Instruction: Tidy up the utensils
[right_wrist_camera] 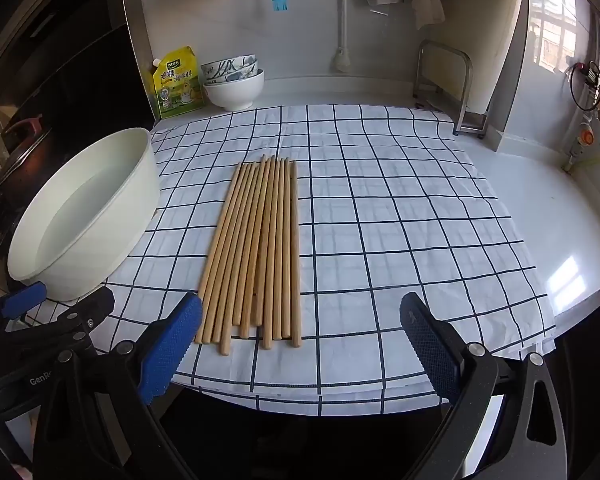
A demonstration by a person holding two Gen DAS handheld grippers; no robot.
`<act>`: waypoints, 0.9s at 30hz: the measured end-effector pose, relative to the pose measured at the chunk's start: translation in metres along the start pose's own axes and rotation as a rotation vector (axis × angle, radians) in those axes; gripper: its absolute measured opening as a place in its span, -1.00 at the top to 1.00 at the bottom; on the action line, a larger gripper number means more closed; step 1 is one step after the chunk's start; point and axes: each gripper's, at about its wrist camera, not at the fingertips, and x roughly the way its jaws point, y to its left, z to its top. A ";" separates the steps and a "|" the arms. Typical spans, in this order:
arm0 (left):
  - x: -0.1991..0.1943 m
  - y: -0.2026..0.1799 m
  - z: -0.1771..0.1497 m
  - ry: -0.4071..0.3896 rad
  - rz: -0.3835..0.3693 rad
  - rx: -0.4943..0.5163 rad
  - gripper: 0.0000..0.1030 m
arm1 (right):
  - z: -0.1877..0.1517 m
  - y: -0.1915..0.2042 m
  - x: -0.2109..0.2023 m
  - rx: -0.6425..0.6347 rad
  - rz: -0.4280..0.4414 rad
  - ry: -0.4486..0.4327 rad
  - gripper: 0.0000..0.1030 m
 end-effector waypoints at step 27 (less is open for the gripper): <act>0.000 -0.008 -0.004 0.000 -0.030 0.012 -0.88 | -0.001 -0.002 -0.001 -0.002 -0.005 -0.005 -0.84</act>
